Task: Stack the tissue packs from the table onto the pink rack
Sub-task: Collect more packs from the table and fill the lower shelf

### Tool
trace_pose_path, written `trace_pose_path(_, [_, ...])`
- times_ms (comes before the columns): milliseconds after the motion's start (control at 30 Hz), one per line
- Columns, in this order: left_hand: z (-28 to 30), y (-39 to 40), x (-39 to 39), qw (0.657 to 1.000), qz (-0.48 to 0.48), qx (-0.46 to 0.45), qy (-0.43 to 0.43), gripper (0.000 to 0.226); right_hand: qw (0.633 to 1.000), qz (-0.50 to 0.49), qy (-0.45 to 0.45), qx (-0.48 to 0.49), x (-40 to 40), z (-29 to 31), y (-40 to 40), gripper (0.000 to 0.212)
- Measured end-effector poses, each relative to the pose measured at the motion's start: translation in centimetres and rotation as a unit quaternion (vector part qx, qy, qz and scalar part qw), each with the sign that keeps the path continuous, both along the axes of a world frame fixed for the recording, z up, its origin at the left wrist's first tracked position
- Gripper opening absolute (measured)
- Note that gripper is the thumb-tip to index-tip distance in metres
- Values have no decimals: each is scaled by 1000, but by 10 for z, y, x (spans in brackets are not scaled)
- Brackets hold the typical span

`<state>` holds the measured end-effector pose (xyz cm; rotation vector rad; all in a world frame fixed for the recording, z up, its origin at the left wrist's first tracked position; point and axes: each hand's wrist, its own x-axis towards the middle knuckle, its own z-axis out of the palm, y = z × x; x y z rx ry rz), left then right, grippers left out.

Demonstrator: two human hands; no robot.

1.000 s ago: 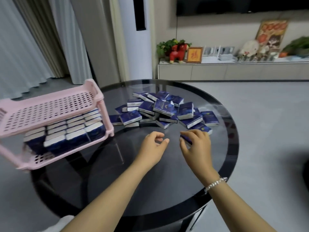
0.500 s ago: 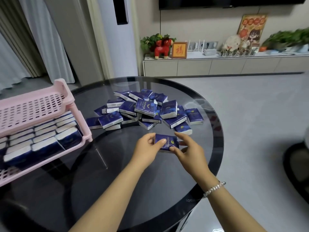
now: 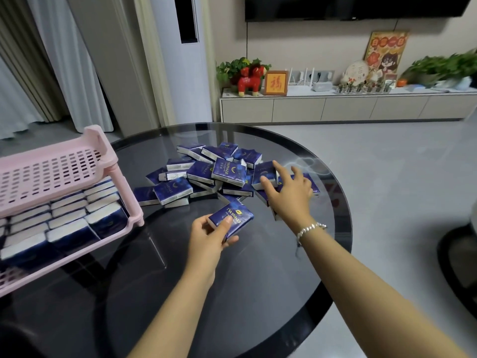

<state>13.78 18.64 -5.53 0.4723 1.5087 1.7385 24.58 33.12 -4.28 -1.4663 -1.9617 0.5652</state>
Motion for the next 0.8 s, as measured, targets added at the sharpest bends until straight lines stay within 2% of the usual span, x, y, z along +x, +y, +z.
trace_pose_path(133, [0, -1, -3, 1000, 8, 9, -8, 31, 1000, 9, 3, -16, -14, 1, 13, 43])
trace_pose_path(267, [2, -3, -7, 1000, 20, 17, -8, 31, 997, 40, 60, -10, -16, -3, -1, 35])
trace_pose_path(433, [6, -13, -16, 998, 54, 8, -12, 39, 991, 74, 108, -25, -14, -10, -34, 39])
trace_pose_path(600, [16, -29, -22, 996, 81, 19, -18, 23, 983, 97, 149, -44, -16, -14, -70, 40])
trace_pose_path(700, [22, -43, -24, 994, 99, 46, -31, 38, 979, 100, 164, -62, -16, -14, -93, 44])
trace_pose_path(800, [25, -54, -28, 995, 83, 36, -33, 47, 976, 111, 156, -101, -16, -13, -104, 60])
